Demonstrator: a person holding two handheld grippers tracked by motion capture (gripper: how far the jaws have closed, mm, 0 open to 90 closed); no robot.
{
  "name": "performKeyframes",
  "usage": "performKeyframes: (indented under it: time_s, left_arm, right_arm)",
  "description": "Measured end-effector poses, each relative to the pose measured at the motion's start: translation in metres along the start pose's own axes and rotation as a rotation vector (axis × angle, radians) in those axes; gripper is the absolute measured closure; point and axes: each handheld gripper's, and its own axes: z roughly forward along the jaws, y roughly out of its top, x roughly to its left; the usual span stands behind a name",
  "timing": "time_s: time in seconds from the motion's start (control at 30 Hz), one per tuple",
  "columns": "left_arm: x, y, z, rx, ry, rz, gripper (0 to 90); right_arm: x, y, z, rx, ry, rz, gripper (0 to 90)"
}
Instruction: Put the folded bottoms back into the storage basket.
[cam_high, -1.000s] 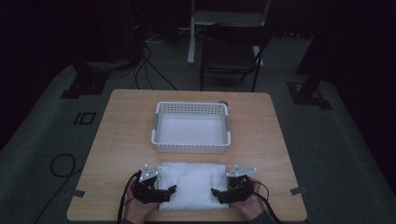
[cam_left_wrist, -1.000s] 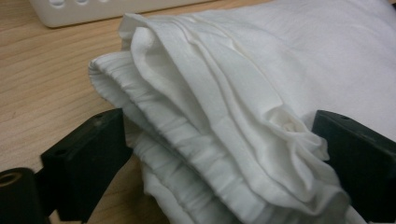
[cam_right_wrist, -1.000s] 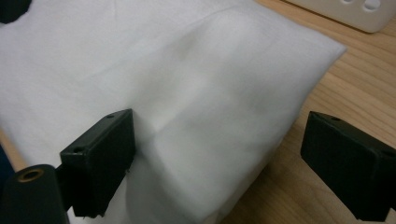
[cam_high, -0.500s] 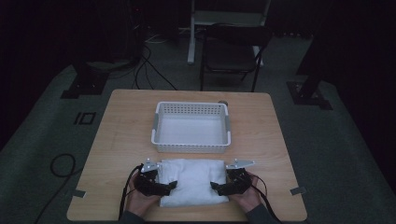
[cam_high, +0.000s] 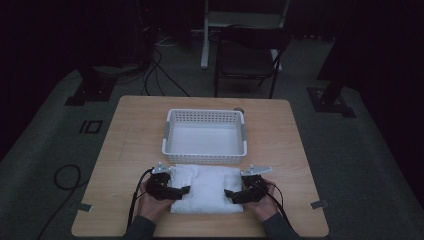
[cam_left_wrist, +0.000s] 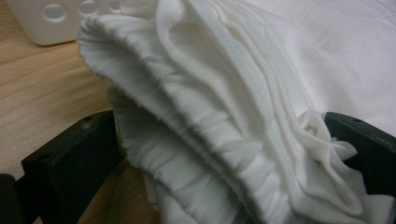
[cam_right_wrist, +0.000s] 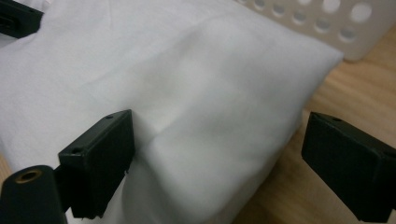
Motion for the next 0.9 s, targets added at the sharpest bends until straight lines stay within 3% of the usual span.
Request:
performKeyframes:
  time_s: [0.1,0.23,0.4,0.53,0.6,0.77,0.9]
  left_arm:
    - [0.003,0.002,0.002,-0.001,-0.004,-0.004,0.0]
    - [0.007,0.007,0.005,-0.005,-0.003,0.0,0.0]
    - [0.009,0.011,0.008,-0.002,-0.005,0.008,0.0]
    - [0.01,0.012,0.008,0.0,-0.027,0.008,1.9]
    - [0.009,0.013,0.008,0.003,-0.036,0.003,5.7]
    - [0.012,0.014,0.007,0.008,-0.118,-0.017,21.7]
    - [0.008,0.016,0.005,-0.005,-0.121,0.008,38.3]
  right_arm:
    - [-0.002,0.004,0.004,0.001,0.003,0.006,9.4]
    - [-0.011,0.006,0.014,0.015,0.021,0.06,9.4]
    - [-0.02,0.007,0.021,0.029,0.055,0.093,9.4]
    - [-0.021,0.007,0.022,0.022,0.064,0.092,11.9]
    - [-0.021,0.007,0.022,0.022,0.081,0.096,15.3]
    - [-0.024,0.008,0.023,0.023,0.171,0.125,33.5]
    - [-0.027,0.009,0.024,0.036,0.213,0.133,43.5]
